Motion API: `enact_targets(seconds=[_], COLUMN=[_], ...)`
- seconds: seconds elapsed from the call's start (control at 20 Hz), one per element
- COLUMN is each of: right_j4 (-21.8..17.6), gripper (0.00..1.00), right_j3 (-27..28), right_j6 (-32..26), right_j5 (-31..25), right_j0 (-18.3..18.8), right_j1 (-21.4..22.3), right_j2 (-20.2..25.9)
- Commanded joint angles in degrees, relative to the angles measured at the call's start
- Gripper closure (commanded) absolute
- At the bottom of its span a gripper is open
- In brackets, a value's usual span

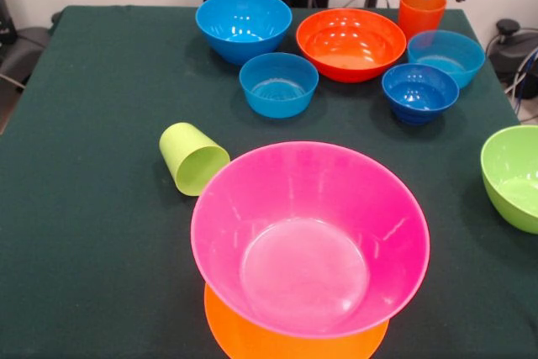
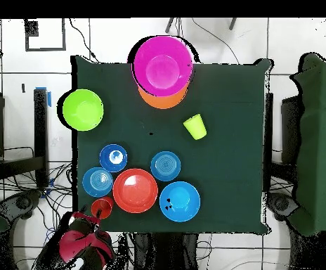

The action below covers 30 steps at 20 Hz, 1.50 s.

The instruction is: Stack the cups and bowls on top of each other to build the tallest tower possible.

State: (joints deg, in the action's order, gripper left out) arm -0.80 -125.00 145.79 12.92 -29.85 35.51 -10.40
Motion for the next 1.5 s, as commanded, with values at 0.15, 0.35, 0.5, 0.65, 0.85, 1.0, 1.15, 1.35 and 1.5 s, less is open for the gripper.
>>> enact_targets(seconds=[0.15,0.35,0.5,0.65,0.85,1.0,1.15,1.35,1.5], right_j4=[-2.7,-2.1,-2.2,-2.4,-2.6,-2.4,-1.8,-1.2,-3.1], gripper=[0.0,0.0,0.0,0.0,0.0,0.0,0.0,0.0,1.0], right_j3=[2.7,4.7,5.1,5.5,6.6,7.5,7.9,8.1,8.0], right_j6=[4.2,3.5,3.0,2.6,2.0,1.6,1.8,1.8,1.7], right_j5=[3.5,5.1,4.4,4.7,5.3,5.2,5.3,5.3,7.3], right_j0=[1.6,0.6,0.9,1.2,1.0,0.7,0.0,-1.0,-0.3], right_j1=[-3.9,-7.6,-8.3,-9.0,-10.6,-11.3,-11.9,-12.3,-12.2], right_j2=[5.3,3.7,3.9,3.8,3.0,2.6,2.3,1.9,2.3])
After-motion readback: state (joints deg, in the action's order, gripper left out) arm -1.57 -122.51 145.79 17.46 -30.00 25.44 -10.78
